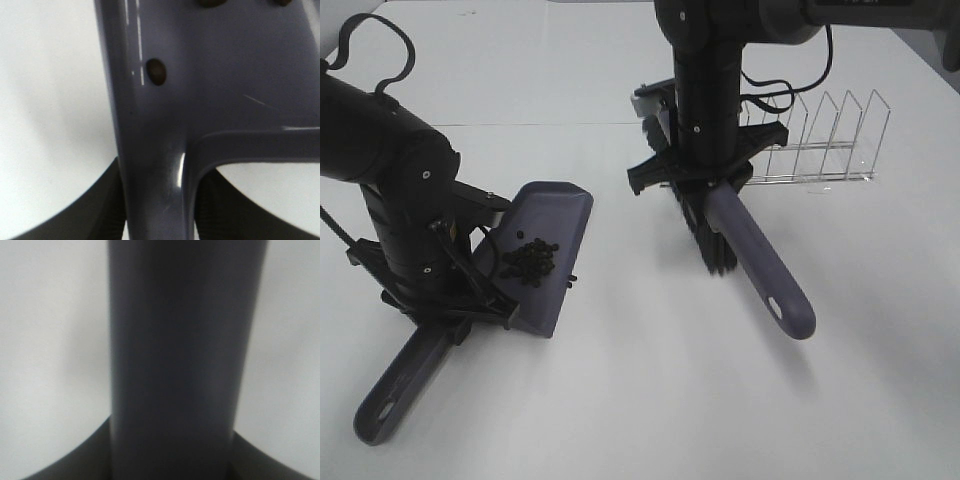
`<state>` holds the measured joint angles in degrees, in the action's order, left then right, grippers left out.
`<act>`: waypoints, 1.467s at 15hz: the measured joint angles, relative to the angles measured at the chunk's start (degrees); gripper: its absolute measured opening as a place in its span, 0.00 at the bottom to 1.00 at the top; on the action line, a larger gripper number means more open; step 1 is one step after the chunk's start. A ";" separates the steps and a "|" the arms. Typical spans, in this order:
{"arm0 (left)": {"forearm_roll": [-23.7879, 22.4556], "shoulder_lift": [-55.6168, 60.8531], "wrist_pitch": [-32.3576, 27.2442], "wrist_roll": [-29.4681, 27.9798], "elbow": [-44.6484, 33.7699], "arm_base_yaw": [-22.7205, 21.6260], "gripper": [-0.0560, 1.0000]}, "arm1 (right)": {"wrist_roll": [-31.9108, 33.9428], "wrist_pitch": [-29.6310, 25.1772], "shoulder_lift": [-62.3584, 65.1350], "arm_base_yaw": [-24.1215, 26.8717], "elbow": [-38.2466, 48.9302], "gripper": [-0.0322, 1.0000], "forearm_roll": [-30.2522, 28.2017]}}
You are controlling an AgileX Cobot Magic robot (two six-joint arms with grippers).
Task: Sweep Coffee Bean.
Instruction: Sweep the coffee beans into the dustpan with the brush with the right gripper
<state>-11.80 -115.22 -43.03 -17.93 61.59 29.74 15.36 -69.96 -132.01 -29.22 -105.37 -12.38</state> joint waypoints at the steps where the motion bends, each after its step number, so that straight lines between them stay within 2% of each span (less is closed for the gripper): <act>1: 0.11 0.00 0.00 0.00 0.00 0.00 0.38 | 0.06 -0.17 -0.11 0.00 1.15 0.32 -0.69; 4: 0.86 0.00 0.00 0.00 0.00 0.00 0.38 | 0.69 -0.23 -1.49 0.00 1.15 0.31 -0.86; 6: 1.26 0.00 0.00 0.00 0.00 0.00 0.38 | 1.49 -0.06 -2.18 0.00 0.80 0.31 5.04; 8: 1.72 0.00 0.00 0.00 0.00 0.00 0.38 | 1.55 2.35 -2.92 0.00 0.80 0.31 9.74; 11: 2.52 0.00 0.00 0.00 0.00 0.00 0.38 | 1.49 4.47 -4.76 -0.40 0.80 0.31 14.95; 13: 2.64 0.00 0.00 -0.46 0.00 0.00 0.38 | 0.23 7.96 -5.67 -0.97 0.80 0.31 22.00; 16: 2.69 0.00 0.00 -0.80 0.00 0.00 0.38 | -5.50 15.64 -6.53 -1.20 0.80 0.31 38.73; 18: 2.69 0.00 0.00 -1.09 0.00 0.00 0.38 | -10.54 17.07 -6.88 -1.20 0.80 0.31 47.67; 20: 2.46 0.00 -0.06 -1.09 0.00 0.00 0.38 | -15.36 16.84 -6.88 -1.20 0.80 0.31 53.23; 22: 2.41 0.00 -0.06 -1.09 0.00 0.00 0.38 | -17.13 16.84 -6.88 -1.20 0.97 0.31 55.06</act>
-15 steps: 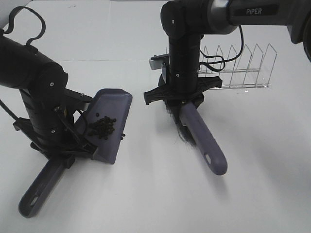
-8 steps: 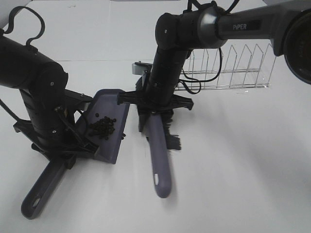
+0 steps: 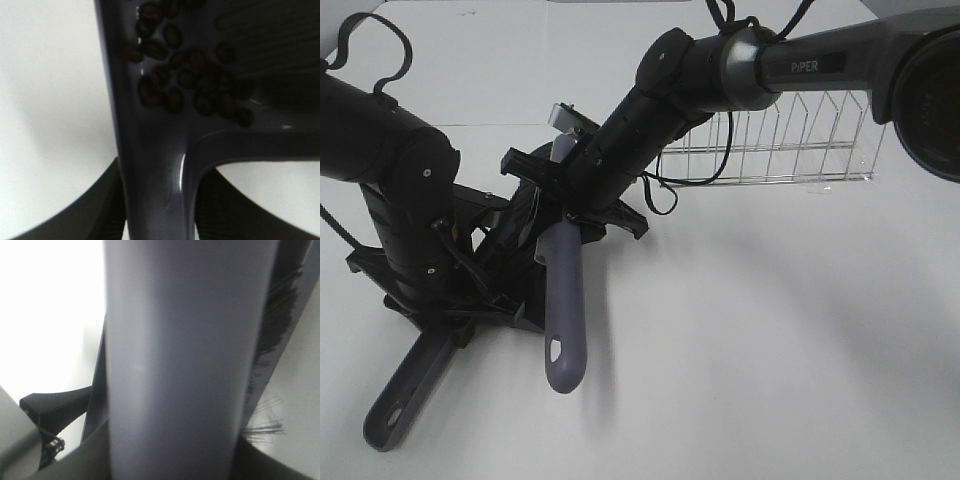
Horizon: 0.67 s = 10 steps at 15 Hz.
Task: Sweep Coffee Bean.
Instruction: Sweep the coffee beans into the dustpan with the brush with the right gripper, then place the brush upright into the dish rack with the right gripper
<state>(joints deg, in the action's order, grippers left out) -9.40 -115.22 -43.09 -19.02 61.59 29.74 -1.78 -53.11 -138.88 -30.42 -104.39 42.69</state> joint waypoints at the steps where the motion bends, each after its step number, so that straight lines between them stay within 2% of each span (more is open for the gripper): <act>1: 0.00 0.00 0.00 0.00 0.00 0.00 0.38 | -0.69 -0.06 0.06 0.06 0.00 0.31 0.00; 7: 0.00 0.00 0.00 0.00 0.00 0.00 0.38 | -1.95 -0.97 5.33 2.69 0.00 0.31 -0.97; 10: 0.00 0.00 0.00 0.00 0.00 0.00 0.38 | -2.41 -5.61 7.05 2.69 0.00 0.31 -3.61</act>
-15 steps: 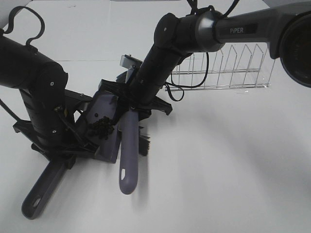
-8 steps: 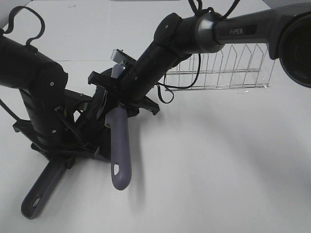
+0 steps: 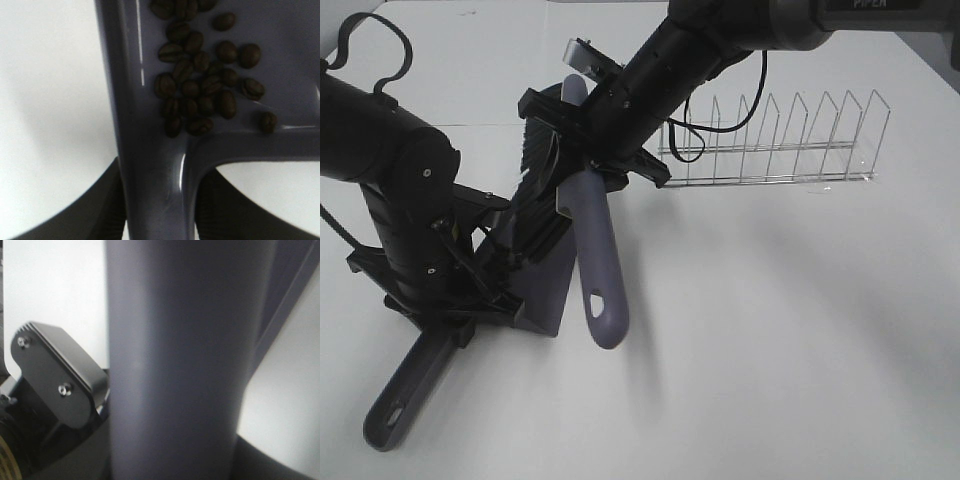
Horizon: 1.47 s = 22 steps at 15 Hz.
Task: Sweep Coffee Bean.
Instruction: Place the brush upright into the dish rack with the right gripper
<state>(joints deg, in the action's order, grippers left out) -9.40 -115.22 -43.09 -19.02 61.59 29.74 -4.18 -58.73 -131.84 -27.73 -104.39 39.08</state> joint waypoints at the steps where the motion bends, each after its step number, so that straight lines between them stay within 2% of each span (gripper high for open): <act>1: 0.00 0.00 0.00 0.00 0.00 0.00 0.38 | 0.00 -1.78 0.17 0.00 0.00 0.31 -1.32; 3: 0.00 0.00 0.00 0.00 0.00 0.00 0.38 | 0.00 -9.05 0.92 0.00 0.00 0.31 -8.42; 4: 0.00 0.00 0.00 0.00 0.00 0.00 0.38 | 0.06 -10.71 1.83 0.00 0.00 0.31 -11.97; 5: 0.00 0.00 0.00 0.00 0.00 0.00 0.38 | 0.23 -10.89 3.27 0.00 0.40 0.31 -15.64; 6: 0.00 0.00 0.00 0.00 0.00 0.00 0.38 | 2.18 -10.94 6.88 0.00 1.49 0.31 -22.57; 9: 0.06 0.00 0.00 0.00 0.00 0.00 0.38 | 4.64 -10.94 13.98 0.06 5.90 0.31 -30.83; 10: 0.06 0.00 0.00 0.00 0.00 0.00 0.38 | 4.81 -10.94 14.73 0.17 7.16 0.31 -32.26; 13: 0.11 0.00 -0.06 0.00 0.00 0.00 0.38 | 6.07 -11.23 17.07 5.56 15.13 0.31 -34.09; 15: 0.11 0.00 -0.11 0.00 0.00 0.00 0.38 | 6.02 -11.23 17.13 11.86 18.85 0.31 -35.12; 18: 0.63 0.00 -0.29 0.00 0.00 0.00 0.38 | 5.04 -11.23 16.27 19.37 19.37 0.31 -36.27; 22: 1.66 0.00 -1.15 0.00 0.00 0.00 0.38 | 3.04 -11.23 13.35 22.06 19.37 0.31 -36.90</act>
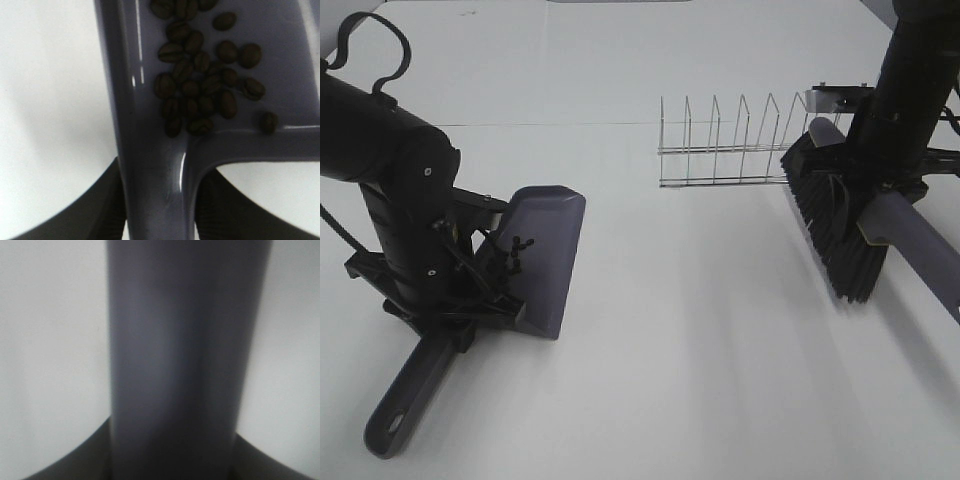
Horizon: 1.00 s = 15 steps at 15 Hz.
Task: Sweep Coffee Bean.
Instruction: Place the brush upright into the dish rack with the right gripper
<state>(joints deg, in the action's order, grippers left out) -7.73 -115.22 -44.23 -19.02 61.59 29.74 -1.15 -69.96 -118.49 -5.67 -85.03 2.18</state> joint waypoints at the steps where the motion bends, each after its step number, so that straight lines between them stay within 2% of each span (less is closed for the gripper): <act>1: 0.23 0.00 -0.11 0.00 0.00 0.00 0.38 | -0.11 0.00 -1.38 0.00 -0.17 0.31 0.00; 7: 0.40 0.00 -0.17 0.00 0.00 0.00 0.38 | -0.46 0.06 -9.80 1.03 -10.54 0.31 -1.49; 9: 0.40 0.00 -0.17 0.00 0.00 0.00 0.38 | -0.74 -2.69 -12.49 1.20 -15.53 0.31 -1.49; 15: 0.40 0.00 -0.17 0.00 0.00 0.00 0.38 | -1.49 -0.86 -17.19 0.97 -26.13 0.31 0.29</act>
<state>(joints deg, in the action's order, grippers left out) -7.33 -115.22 -44.40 -19.02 61.59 29.74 -2.64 -70.82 -135.68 -4.70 -111.15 2.46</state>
